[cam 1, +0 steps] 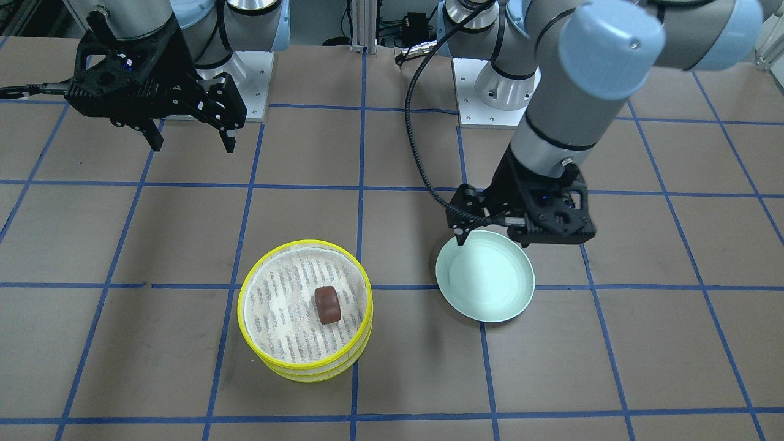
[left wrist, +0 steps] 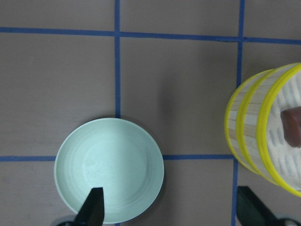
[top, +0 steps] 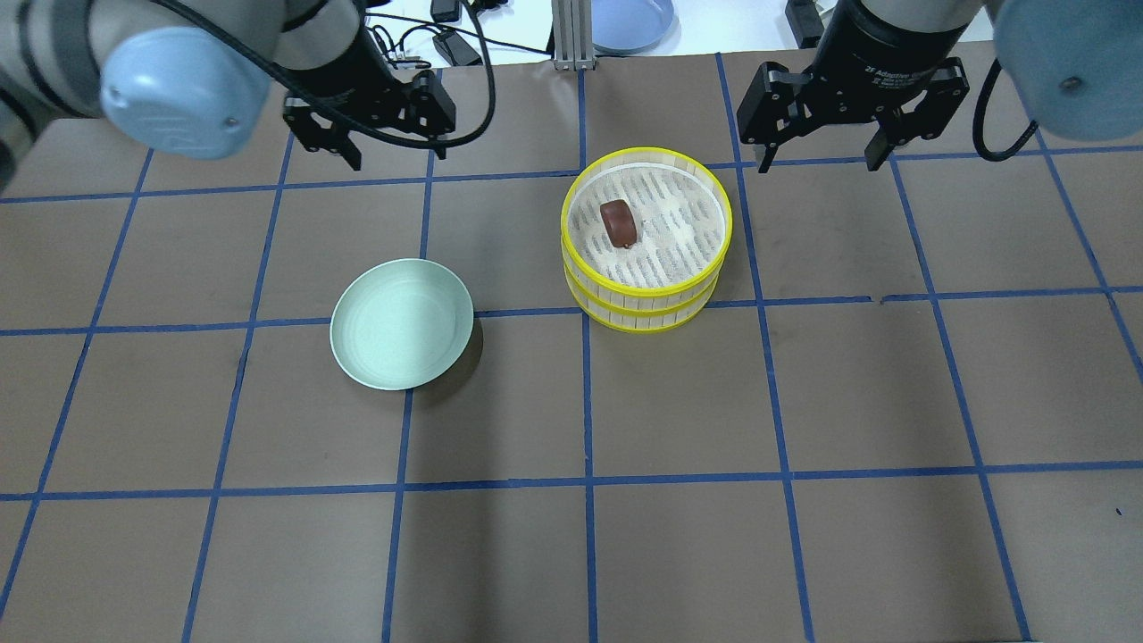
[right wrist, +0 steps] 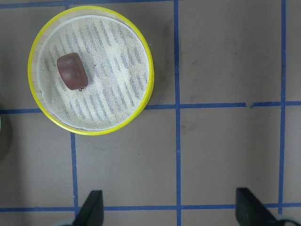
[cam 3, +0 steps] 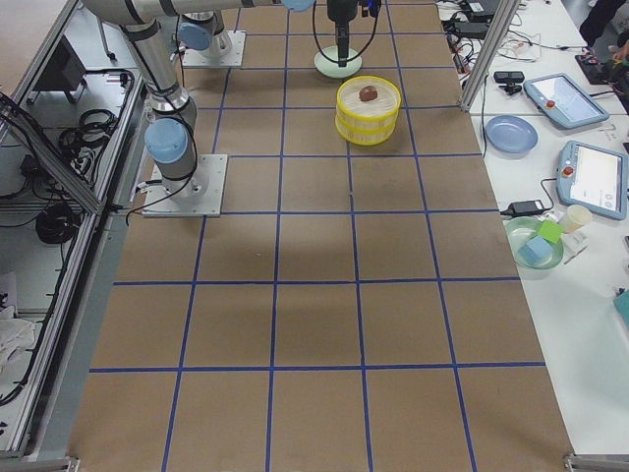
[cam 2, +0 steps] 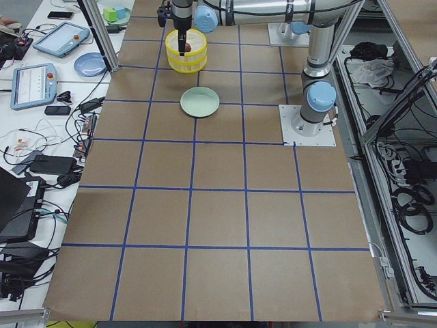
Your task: Place buns in different layers of steamer
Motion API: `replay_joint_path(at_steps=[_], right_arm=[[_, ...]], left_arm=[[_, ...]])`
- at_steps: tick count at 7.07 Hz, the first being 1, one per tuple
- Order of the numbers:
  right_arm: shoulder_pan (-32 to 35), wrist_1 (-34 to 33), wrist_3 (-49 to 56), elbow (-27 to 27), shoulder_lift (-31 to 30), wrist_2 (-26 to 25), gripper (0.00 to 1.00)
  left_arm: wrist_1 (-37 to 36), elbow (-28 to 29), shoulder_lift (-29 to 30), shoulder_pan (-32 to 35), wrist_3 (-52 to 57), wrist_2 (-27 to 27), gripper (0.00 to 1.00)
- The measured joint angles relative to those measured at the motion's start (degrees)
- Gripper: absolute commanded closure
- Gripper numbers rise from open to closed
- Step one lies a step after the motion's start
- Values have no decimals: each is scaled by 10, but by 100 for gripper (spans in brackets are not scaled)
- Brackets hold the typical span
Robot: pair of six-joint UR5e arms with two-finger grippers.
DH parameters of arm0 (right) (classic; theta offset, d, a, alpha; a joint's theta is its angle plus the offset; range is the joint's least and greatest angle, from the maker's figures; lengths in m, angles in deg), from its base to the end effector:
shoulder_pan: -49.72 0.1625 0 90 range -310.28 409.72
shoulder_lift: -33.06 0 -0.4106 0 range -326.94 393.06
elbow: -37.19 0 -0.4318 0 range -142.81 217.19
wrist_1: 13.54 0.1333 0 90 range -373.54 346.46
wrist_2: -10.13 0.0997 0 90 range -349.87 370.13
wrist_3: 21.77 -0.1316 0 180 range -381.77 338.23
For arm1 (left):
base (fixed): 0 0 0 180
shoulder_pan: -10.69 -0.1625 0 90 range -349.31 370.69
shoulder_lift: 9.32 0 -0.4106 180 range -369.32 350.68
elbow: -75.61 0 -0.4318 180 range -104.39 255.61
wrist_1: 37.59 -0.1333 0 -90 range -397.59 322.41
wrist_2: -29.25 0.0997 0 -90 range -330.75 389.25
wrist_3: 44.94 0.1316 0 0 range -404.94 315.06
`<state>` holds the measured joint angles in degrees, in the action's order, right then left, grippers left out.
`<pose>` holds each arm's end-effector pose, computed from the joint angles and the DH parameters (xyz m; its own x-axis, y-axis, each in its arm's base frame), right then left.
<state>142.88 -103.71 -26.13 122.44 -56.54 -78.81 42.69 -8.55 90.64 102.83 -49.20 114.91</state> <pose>0.1655 -0.5349 0.4825 -0.9995 0.0193 -0.0244 0.0211 0.9968 -0.0772 -0.1661 -0.6080 0.4150 -0.9962 -0.0294 0.0824 -0.0369 0.9951 -0.0917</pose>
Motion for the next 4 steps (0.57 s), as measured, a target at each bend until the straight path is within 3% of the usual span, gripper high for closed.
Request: replay_joint_path(at_steps=[4], right_arm=[[0,1,0,0,0,0,0]], left_arm=[[108,2,-71,-27,15,33,0]])
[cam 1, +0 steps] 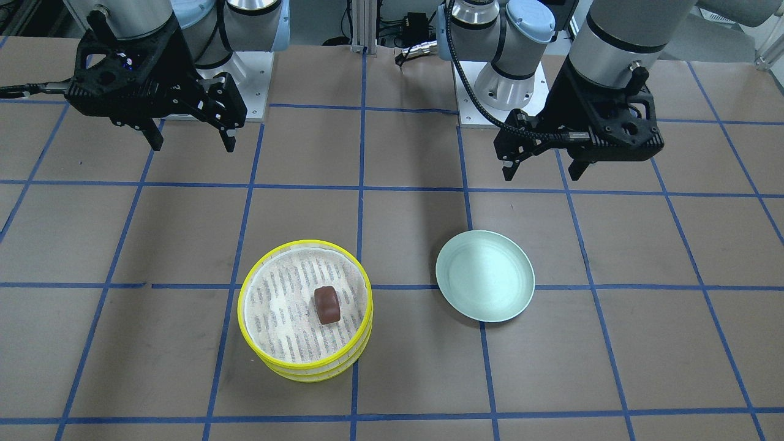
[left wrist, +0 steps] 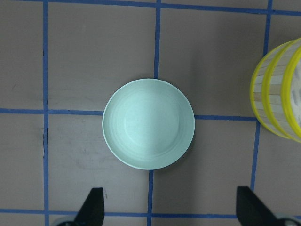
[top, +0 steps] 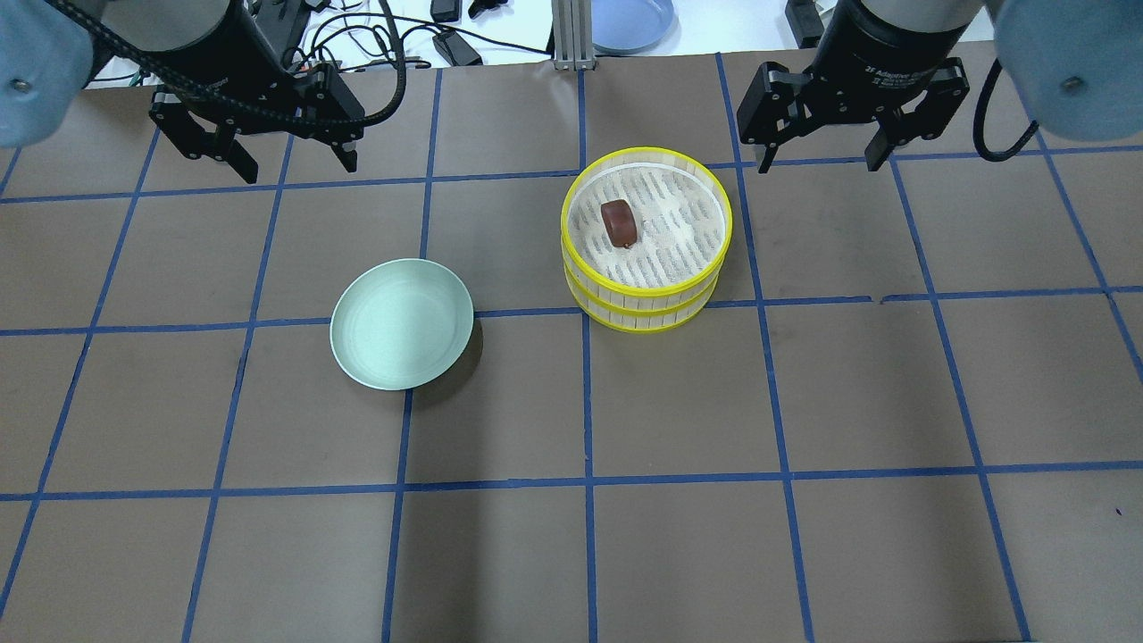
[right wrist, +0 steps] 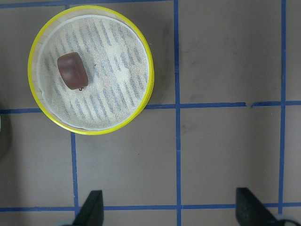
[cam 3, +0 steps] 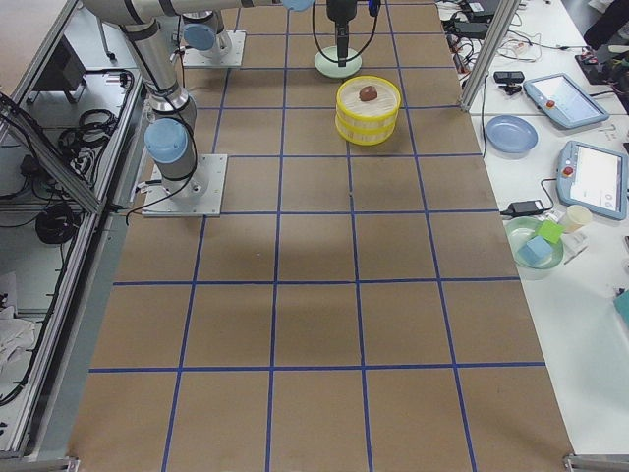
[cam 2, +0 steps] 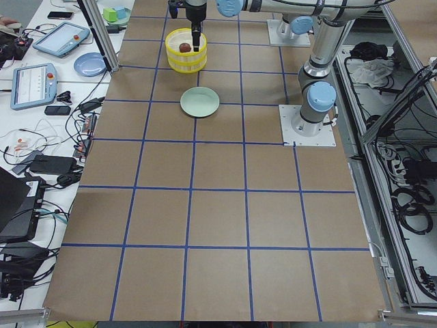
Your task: Place buns in different layers of steamer
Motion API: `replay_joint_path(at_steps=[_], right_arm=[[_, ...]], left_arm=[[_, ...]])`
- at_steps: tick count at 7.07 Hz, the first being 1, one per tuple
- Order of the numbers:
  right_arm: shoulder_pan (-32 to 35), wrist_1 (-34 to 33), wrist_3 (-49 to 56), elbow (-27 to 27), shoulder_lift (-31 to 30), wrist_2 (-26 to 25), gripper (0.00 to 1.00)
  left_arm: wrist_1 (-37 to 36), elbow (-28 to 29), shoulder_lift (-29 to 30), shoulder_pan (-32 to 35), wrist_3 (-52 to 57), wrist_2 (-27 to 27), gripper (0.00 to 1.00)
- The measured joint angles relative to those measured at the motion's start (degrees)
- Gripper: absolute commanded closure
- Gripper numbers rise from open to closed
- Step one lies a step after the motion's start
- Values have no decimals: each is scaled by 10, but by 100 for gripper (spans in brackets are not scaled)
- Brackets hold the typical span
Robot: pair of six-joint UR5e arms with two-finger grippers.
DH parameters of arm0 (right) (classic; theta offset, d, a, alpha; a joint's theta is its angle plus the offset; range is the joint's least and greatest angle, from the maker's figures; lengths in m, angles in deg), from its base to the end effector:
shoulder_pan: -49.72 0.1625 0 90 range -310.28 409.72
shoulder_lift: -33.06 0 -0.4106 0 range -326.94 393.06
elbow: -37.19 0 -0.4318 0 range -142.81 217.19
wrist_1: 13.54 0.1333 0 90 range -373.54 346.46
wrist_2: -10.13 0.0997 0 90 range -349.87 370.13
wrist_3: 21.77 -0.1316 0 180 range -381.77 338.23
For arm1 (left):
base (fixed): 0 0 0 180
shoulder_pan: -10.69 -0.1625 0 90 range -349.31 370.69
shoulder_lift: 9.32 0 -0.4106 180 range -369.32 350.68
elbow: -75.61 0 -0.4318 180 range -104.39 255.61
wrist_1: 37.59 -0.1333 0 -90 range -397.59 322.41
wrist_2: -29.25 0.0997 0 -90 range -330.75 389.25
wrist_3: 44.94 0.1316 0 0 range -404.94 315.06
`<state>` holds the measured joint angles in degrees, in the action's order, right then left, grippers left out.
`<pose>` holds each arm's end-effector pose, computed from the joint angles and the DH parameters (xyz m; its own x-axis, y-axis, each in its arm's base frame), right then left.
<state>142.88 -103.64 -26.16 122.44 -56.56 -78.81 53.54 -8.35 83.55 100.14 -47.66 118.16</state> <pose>0.1655 -0.5346 0.4826 -0.9995 0.0198 -0.0244 0.0216 0.9969 -0.0763 -0.1305 -0.5573 0.4685 -0.9982 -0.0563 0.0207 -0.0570 0.9978 -0.0347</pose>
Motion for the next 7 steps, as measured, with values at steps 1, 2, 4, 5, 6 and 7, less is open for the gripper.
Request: replay_joint_path(at_steps=[1,2,4,5,6,7], right_arm=[[0,0,0,0,0,0,0],[0,0,0,0,0,0,0],[0,0,0,0,0,0,0],[0,0,0,0,0,0,0],[1,0,0,1,0,1,0],[1,-1,0,1,0,1,0]], left_arm=[[17,-3,-2,0,0,3,0],[25,-5,-2,-2,4,4,0],[29,-5,-4,-5,14,5,0],[29,-4,-4,-6,15,5,0],[29,-4,-5,-5,16,5,0],[28,-4,-5,-5,19,5,0]])
